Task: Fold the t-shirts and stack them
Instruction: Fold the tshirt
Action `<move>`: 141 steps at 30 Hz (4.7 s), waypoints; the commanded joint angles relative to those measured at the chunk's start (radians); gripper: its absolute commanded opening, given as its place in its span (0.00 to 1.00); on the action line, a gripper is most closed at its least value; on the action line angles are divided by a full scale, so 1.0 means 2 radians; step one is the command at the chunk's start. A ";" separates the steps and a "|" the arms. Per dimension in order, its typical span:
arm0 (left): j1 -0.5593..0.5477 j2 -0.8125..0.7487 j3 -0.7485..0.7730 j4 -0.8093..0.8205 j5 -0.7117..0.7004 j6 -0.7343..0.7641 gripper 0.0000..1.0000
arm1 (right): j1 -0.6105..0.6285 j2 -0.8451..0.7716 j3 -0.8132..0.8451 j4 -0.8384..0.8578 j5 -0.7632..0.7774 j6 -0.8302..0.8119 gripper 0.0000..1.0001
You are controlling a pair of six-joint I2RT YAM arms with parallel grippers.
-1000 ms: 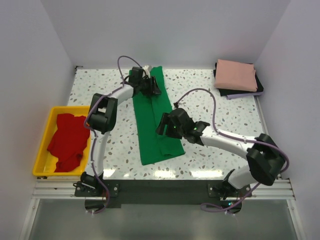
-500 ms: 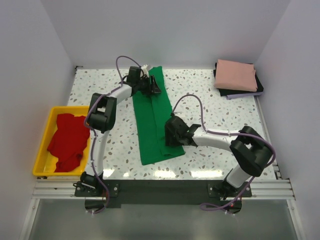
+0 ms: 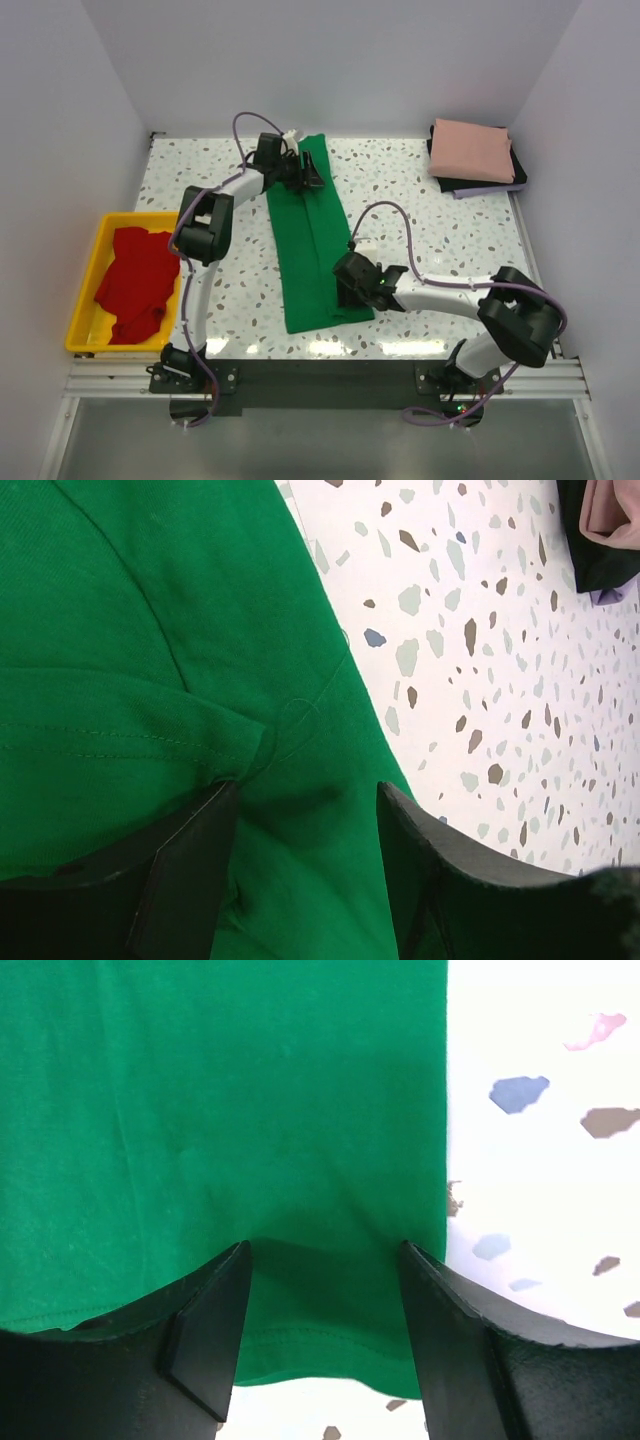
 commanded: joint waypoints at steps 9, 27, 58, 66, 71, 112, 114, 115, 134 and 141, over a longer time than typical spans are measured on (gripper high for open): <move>0.011 -0.060 0.000 0.050 0.020 0.008 0.75 | 0.003 -0.056 0.018 -0.076 -0.010 -0.007 0.72; 0.022 -0.356 -0.268 0.006 -0.109 -0.127 0.53 | 0.012 -0.011 0.071 -0.046 -0.068 -0.076 0.27; -0.029 -0.655 -0.633 -0.184 -0.192 -0.132 0.41 | 0.100 0.097 0.091 -0.027 -0.113 -0.034 0.25; -0.031 -0.669 -0.646 -0.207 -0.158 -0.138 0.52 | 0.099 0.025 0.083 -0.058 -0.105 -0.027 0.61; -0.049 -0.695 -0.661 -0.230 -0.155 -0.151 0.51 | 0.089 -0.072 0.071 -0.114 -0.054 -0.009 0.68; -0.187 -0.706 -0.757 -0.171 -0.165 -0.276 0.25 | -0.044 -0.099 -0.122 0.037 -0.194 0.046 0.42; -0.187 -0.709 -0.758 -0.168 -0.162 -0.278 0.16 | -0.044 -0.099 -0.126 0.036 -0.195 0.047 0.40; -0.189 -0.709 -0.758 -0.168 -0.162 -0.279 0.13 | -0.043 -0.101 -0.128 0.036 -0.196 0.047 0.39; -0.305 -0.759 -0.759 -0.179 -0.183 -0.346 0.00 | -0.029 -0.223 -0.178 -0.026 -0.223 0.044 0.00; -0.323 -0.755 -0.705 -0.202 -0.243 -0.341 0.00 | -0.015 -0.292 -0.121 -0.106 -0.178 0.026 0.00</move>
